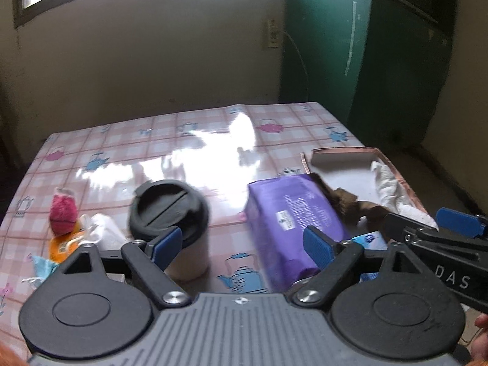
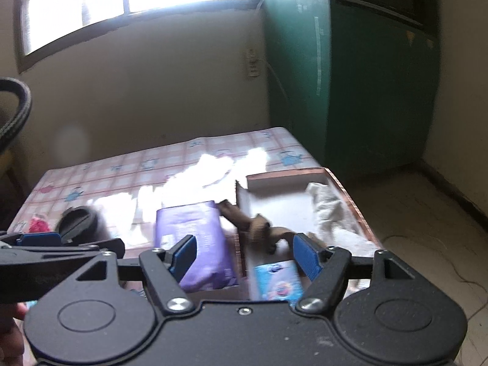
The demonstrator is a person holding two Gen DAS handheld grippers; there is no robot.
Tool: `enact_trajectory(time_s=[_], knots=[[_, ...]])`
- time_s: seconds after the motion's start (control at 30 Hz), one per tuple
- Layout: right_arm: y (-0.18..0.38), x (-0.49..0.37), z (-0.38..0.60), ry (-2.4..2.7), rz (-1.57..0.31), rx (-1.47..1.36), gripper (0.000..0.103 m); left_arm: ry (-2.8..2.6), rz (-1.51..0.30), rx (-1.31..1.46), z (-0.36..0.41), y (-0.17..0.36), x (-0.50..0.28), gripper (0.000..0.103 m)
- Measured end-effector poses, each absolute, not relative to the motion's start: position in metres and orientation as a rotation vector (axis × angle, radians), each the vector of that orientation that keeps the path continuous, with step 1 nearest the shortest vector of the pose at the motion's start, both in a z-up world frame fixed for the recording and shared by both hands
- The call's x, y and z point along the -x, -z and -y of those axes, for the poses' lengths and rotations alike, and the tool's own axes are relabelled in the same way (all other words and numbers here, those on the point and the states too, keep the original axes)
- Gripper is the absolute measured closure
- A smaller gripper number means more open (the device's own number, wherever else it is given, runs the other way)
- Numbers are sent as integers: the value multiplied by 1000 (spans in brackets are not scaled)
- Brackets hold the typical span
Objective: Organize soft objects
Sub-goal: 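Move both open grippers back toward the remaining items on the table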
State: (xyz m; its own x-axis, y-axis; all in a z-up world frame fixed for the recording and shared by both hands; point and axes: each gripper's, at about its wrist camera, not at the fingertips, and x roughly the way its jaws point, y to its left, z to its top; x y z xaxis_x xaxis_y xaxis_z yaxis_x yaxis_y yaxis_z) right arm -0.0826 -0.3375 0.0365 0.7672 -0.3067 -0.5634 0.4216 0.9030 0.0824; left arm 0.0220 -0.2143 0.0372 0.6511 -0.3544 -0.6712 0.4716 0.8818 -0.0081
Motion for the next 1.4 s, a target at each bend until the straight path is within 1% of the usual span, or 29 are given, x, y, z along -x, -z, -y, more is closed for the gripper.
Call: enact_trajectory(time_s=[1.4], knots=[[-30, 12, 169, 26, -626, -38, 20, 130, -765, -16, 45, -27, -45, 14]])
